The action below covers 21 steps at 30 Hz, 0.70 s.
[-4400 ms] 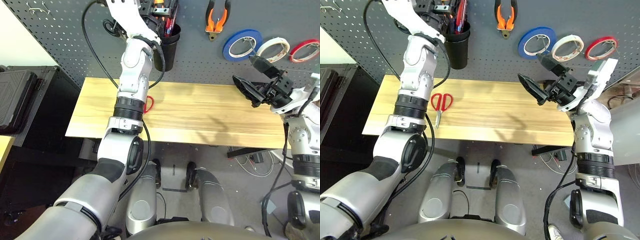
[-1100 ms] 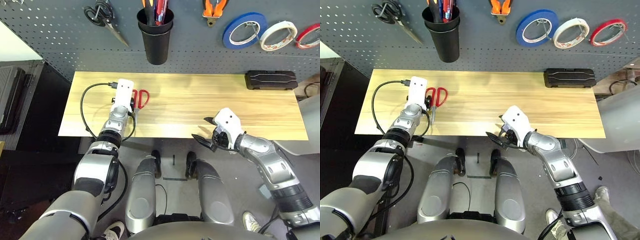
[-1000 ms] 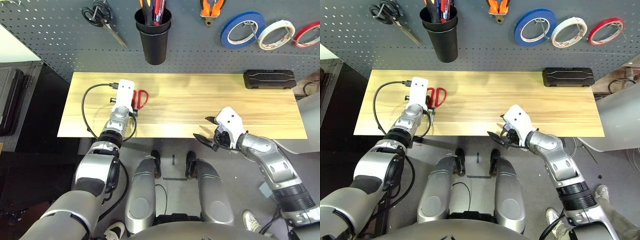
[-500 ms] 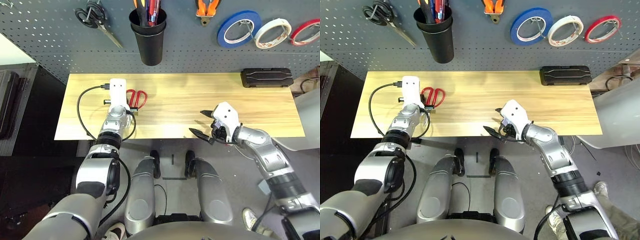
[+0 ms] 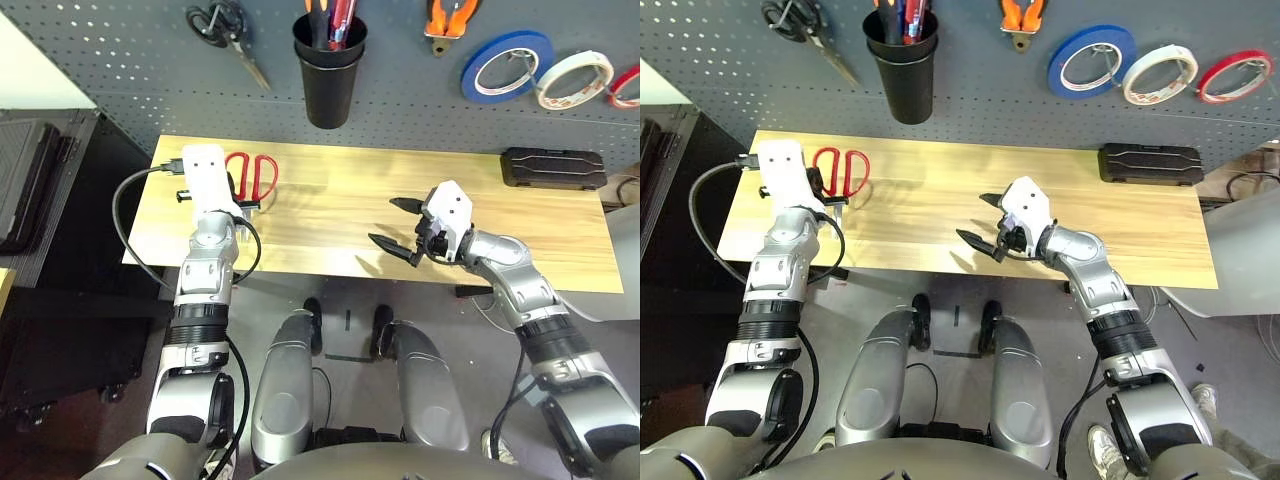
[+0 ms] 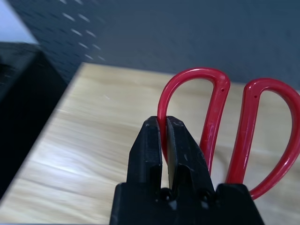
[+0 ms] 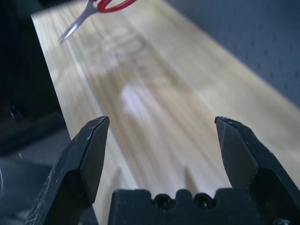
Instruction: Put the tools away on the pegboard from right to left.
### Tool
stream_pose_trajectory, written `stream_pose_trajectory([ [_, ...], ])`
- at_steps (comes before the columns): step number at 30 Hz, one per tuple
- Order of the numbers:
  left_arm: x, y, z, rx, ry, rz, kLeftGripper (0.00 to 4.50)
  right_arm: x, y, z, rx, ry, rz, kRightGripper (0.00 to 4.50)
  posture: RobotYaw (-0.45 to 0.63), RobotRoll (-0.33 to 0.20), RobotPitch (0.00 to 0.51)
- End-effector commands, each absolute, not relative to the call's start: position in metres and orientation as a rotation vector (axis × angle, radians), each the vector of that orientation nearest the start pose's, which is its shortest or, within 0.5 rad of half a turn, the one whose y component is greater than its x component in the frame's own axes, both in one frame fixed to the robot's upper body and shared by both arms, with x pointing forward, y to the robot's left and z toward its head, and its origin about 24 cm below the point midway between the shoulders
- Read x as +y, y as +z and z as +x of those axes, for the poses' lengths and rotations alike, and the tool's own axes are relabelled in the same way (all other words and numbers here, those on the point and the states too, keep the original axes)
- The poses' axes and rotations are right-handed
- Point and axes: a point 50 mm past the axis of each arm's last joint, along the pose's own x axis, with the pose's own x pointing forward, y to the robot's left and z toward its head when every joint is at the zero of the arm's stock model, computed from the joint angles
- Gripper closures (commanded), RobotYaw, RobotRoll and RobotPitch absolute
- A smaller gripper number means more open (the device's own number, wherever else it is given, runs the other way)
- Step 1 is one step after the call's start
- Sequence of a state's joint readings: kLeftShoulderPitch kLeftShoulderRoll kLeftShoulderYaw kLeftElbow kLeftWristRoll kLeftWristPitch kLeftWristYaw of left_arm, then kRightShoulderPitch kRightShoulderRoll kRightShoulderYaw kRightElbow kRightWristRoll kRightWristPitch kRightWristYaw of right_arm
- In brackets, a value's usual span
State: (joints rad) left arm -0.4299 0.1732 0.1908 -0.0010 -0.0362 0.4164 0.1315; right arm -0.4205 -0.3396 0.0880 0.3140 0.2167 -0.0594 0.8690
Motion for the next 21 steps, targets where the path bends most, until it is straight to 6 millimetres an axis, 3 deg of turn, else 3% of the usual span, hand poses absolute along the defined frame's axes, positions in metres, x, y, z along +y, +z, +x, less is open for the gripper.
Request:
stream_pose_trajectory([
  [1,0.204,0.142,0.311,-0.093,0.246,0.017,4.48,-0.154,0.098,0.311,-0.146,0.960,-0.127,0.00,0.36,0.000,0.268],
  [12,0.208,0.191,0.285,-0.329,0.174,-0.023,4.48,-0.164,0.123,0.304,-0.396,1.035,-0.047,0.00,0.41,0.000,0.235],
  [21,0.198,0.221,0.285,-0.425,0.075,-0.045,4.48,-0.173,0.133,0.294,-0.568,1.045,-0.085,0.00,0.39,0.000,0.229],
])
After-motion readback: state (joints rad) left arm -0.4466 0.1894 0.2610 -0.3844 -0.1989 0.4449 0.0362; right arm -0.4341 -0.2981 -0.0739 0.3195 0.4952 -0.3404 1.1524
